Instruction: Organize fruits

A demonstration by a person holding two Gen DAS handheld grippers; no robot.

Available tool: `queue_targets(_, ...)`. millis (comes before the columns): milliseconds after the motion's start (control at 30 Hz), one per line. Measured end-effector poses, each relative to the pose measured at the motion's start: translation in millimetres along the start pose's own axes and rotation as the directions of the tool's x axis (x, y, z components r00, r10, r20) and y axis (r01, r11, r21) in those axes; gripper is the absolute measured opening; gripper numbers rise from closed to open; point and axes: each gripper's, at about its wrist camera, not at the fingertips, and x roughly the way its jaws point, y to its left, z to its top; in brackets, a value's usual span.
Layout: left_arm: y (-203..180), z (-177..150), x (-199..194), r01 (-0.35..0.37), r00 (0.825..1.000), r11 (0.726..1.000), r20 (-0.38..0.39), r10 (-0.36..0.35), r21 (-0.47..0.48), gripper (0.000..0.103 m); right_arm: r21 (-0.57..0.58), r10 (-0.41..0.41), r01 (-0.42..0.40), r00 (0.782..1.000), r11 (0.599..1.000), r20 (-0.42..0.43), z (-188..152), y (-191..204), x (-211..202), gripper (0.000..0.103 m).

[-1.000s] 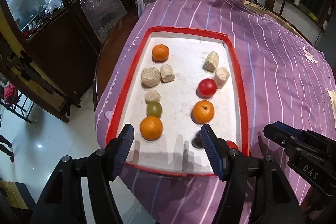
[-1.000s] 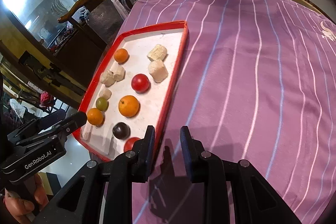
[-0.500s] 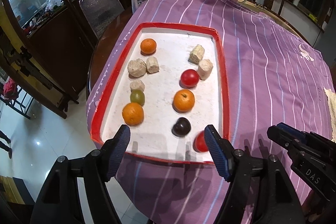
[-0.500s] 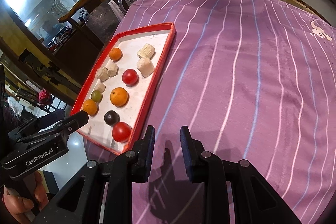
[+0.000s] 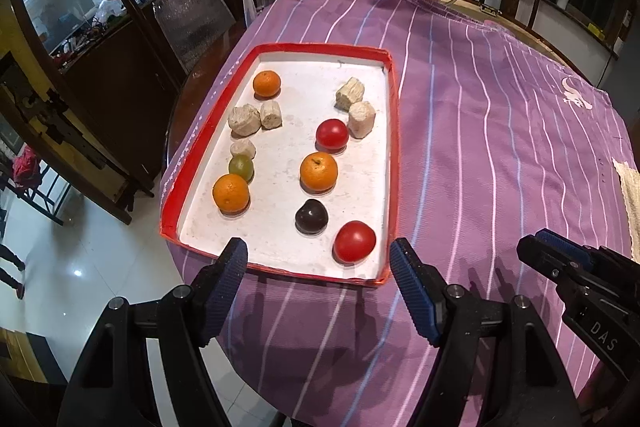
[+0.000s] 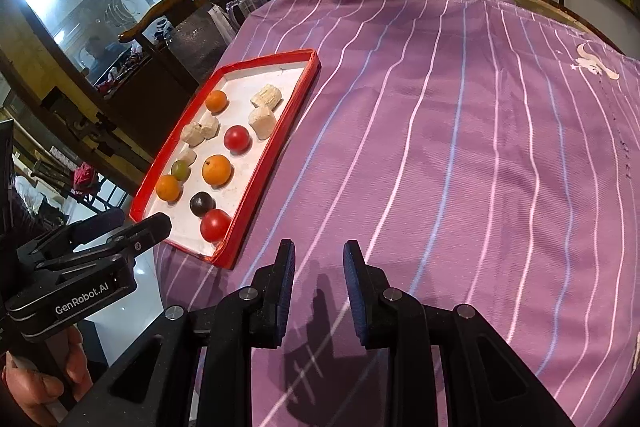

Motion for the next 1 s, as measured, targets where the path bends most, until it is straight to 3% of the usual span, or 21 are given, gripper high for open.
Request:
queue_targets(200, 2, -2, -3, 0.021, 1.0, 1.0, 0.009, -0.021, -0.017, 0.078, -0.013, 0.005, -0.005, 1.0, 1.0, 0.019, -3, -6, -9, 0.028)
queue_targets(333, 35, 7, 12, 0.033, 0.999, 0.993, -0.013, -0.034, -0.115, 0.078, -0.016, 0.006, -0.006, 1.0, 1.0, 0.017, -5, -9, -10, 0.028)
queue_targets(433, 62, 24, 36, -0.009, 0.999, 0.99, -0.043, 0.003, -0.141, 0.078, -0.01, 0.006, -0.005, 1.0, 1.0, 0.02, -6, -13, -10, 0.028)
queue_targets(567, 82, 43, 80, 0.046, 0.991, 0.985, -0.118, -0.066, -0.164, 0.078, 0.024, 0.0, -0.001, 1.0, 1.0, 0.011, -9, -21, -5, 0.028)
queue_targets(667, 92, 52, 108, 0.022, 0.986, 0.981, -0.159, -0.052, -0.191, 0.077, 0.046, -0.016, 0.015, 1.0, 0.999, 0.009, -9, -26, -1, 0.028)
queue_targets(733, 93, 57, 120, 0.032, 0.982, 0.983, -0.179, -0.065, -0.182, 0.071, 0.064, -0.026, 0.026, 1.0, 0.998, 0.008, -9, -29, 0, 0.028)
queue_targets(800, 89, 59, 129, 0.055, 0.977, 0.986, -0.197, -0.086, -0.158, 0.058, 0.08, -0.036, 0.036, 0.999, 0.996, 0.004, -7, -31, 3, 0.028)
queue_targets(900, 81, 69, 140, 0.043, 0.977, 0.994, -0.202, -0.063, -0.1, 0.058, 0.108, -0.049, 0.048, 0.999, 0.993, -0.001, -3, -32, 9, 0.028)
queue_targets(1000, 79, 87, 150, 0.065, 0.976, 0.993, -0.2, -0.084, -0.099, 0.058, 0.127, -0.055, 0.054, 0.999, 0.99, -0.001, 1, -30, 15, 0.028)
